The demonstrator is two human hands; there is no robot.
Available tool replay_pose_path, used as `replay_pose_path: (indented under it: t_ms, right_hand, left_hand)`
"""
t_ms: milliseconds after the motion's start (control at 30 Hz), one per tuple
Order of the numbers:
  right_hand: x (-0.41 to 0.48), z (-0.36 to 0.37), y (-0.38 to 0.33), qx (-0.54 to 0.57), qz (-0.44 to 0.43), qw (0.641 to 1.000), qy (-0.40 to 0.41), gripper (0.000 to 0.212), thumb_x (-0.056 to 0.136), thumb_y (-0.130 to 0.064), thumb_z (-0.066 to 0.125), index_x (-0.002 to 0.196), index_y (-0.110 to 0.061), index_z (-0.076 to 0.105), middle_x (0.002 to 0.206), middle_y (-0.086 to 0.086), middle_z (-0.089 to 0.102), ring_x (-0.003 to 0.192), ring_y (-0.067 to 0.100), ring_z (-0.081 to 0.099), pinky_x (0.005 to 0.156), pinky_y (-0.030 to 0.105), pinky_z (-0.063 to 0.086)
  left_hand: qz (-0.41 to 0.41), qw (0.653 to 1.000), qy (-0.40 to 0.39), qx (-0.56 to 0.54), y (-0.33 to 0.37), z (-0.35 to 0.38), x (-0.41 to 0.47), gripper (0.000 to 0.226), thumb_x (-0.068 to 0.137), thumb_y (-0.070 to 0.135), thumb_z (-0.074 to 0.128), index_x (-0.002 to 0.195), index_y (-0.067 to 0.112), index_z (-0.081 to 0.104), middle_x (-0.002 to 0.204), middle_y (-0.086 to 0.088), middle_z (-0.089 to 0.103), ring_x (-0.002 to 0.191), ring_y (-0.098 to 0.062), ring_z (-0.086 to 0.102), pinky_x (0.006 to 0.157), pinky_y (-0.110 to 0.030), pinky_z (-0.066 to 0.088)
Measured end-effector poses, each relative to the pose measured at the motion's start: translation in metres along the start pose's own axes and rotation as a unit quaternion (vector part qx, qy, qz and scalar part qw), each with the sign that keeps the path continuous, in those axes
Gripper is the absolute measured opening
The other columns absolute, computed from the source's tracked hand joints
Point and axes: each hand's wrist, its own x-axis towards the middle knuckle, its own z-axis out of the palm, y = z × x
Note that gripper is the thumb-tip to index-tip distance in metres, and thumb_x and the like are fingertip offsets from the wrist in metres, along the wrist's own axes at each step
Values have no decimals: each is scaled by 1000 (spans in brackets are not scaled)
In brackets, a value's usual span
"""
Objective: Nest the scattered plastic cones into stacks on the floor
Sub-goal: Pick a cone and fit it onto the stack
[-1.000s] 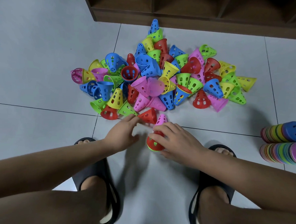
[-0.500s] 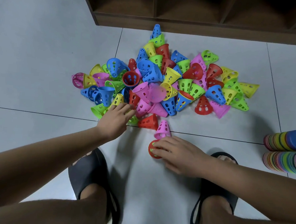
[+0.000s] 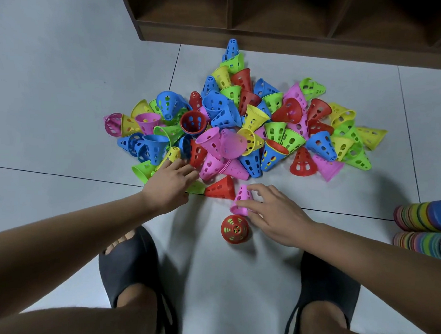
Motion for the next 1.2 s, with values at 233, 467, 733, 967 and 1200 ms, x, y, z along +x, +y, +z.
replay_pose_path:
  t_ms: [233, 467, 733, 967, 1200]
  right_hand:
    - [-2, 5, 3, 96, 124, 987, -39, 29, 106, -51, 50, 130, -40, 62, 160, -4, 28, 120, 27, 63, 100, 36, 50]
    - [-5, 13, 7, 188, 211, 959, 19, 35, 89, -50, 78, 96, -26, 55, 122, -5, 45, 88, 11, 58, 83, 32, 48]
    - [-5, 11, 19, 206, 298, 930, -62, 94, 71, -41, 92, 147, -25, 39, 121, -2, 54, 104, 17, 59, 84, 32, 47]
    - [-11, 18, 26, 242, 345, 907, -16, 72, 79, -22, 78, 144, -25, 48, 86, -1, 74, 85, 13, 69, 74, 29, 54]
    - [-12, 14, 17, 103, 277, 953, -72, 79, 76, -72, 72, 136, -26, 48, 127, -1, 56, 117, 22, 60, 96, 42, 53]
  left_hand:
    - [-75, 989, 74, -104, 17, -19, -13, 60, 79, 54, 74, 129, 25, 58, 114, 5, 64, 106, -27, 56, 85, -43, 44]
    - [-42, 925, 121, -359, 73, -58, -18, 47, 89, 42, 80, 127, 25, 58, 104, 15, 63, 89, -9, 59, 81, -37, 51]
    - [48, 905, 58, -418, 110, -48, -29, 46, 92, 46, 75, 128, 26, 54, 116, 10, 62, 101, -12, 62, 86, -37, 55]
    - [93, 927, 16, -364, 110, -10, -40, 48, 93, 38, 75, 133, 26, 50, 131, 9, 61, 108, -17, 65, 87, -36, 57]
    - [101, 949, 16, -298, 110, 4, -31, 48, 89, 44, 72, 130, 26, 55, 123, 3, 61, 104, -24, 61, 83, -38, 54]
